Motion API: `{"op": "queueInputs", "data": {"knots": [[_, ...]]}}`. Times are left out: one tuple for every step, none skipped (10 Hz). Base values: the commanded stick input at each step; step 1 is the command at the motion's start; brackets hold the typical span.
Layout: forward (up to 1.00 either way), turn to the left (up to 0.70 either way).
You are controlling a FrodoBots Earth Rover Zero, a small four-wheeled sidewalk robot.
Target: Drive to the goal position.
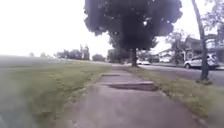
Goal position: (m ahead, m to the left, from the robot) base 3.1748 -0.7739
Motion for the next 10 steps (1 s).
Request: {"op": "queueInputs", "data": {"knots": [[0.70, -0.04], [0.70, 0.00], [0.70, 0.00], [0.70, 0.00], [0.70, 0.00], [0.70, 0.00], [0.70, 0.00], [0.70, 0.00], [0.70, 0.00], [0.70, 0.00]]}}
